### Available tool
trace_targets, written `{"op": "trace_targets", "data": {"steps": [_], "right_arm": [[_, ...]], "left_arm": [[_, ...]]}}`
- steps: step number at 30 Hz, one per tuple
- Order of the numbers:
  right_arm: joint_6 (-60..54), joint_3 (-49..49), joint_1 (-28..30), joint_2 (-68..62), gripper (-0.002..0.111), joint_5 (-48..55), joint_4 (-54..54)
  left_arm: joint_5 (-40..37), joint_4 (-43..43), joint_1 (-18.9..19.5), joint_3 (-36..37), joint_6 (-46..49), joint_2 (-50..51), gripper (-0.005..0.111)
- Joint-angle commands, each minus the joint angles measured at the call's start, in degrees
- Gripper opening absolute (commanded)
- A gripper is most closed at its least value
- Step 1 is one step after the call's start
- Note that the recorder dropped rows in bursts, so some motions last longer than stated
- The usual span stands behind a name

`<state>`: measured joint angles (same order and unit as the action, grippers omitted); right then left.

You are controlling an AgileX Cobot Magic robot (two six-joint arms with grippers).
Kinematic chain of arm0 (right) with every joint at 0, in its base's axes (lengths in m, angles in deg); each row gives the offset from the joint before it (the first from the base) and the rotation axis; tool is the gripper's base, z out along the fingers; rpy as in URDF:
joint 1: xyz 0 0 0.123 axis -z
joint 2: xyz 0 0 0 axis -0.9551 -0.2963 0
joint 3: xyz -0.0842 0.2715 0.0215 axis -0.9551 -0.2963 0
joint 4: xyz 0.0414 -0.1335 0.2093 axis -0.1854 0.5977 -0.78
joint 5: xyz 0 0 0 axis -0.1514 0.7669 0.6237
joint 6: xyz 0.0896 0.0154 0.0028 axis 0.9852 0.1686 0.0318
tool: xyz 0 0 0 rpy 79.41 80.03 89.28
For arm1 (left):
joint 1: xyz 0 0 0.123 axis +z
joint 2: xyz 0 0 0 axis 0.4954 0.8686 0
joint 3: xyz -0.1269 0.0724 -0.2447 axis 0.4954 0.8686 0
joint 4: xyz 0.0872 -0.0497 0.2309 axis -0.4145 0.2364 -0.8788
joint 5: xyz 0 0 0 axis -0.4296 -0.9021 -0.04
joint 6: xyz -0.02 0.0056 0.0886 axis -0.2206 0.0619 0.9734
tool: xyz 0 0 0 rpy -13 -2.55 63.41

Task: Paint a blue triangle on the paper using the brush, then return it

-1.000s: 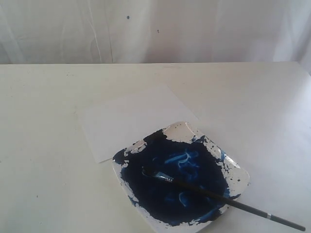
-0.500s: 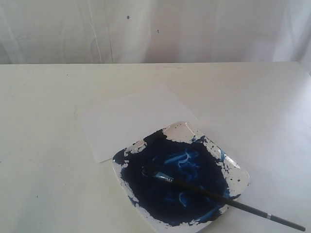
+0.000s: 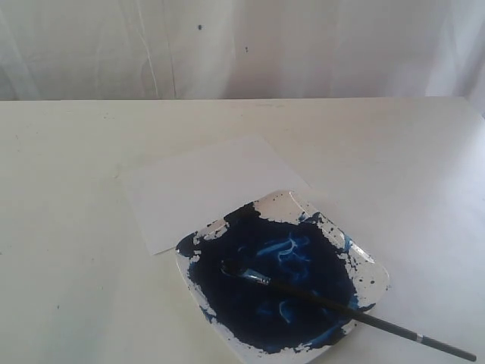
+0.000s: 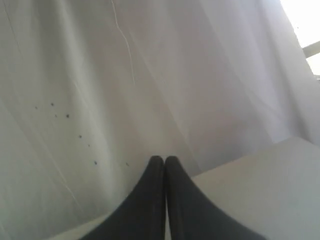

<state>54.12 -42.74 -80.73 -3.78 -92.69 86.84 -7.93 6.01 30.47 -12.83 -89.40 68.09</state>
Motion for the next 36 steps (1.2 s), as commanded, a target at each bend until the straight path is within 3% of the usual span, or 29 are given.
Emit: {"op": "trace_targets", "data": {"steps": [1,4,9,13,17,22,25,28,36], "right_arm": [[9.8,-0.1,-0.2,0.3,0.0,-5.8,-0.7],[15.2,-0.1,-0.2,0.3,0.0,-4.0,-1.1],[15.0,5.1,-0.3,-2.1,0.0,17.1,-1.1],[5.0,12.6,-1.6,-11.7,0.0,28.3,-4.3],[-14.0,20.1,-4.2,-26.5,0.0,33.9,-21.3],[-45.4,24.8,-6.2,-45.3,0.0,36.7,-51.0],[-45.5,24.9,-6.2,-55.0,0.0,39.2,-52.6],[-36.8,24.7,-6.2,-63.0,0.0,41.1,-52.6],[-38.1,24.7,-6.2,-70.5,0.0,51.6,-49.0]], "left_arm": [[-3.0,1.9,-0.2,-8.2,4.2,6.8,0.0],[-6.3,0.4,-0.2,-16.4,4.4,15.3,0.0],[-16.0,-4.8,-1.4,-28.8,2.0,31.9,0.0],[-30.1,-15.1,-4.9,-37.4,-6.5,44.6,0.0],[-42.6,-14.2,-10.1,-40.7,-7.7,54.9,0.0],[-43.9,-13.1,-18.7,-38.9,-3.4,65.4,0.0],[-43.8,-13.2,-22.5,-38.9,-0.6,68.3,0.0],[-42.1,-13.2,-24.4,-38.9,-0.6,68.5,0.0],[-42.4,-13.2,-24.5,-38.9,-0.6,68.5,0.0]]}}
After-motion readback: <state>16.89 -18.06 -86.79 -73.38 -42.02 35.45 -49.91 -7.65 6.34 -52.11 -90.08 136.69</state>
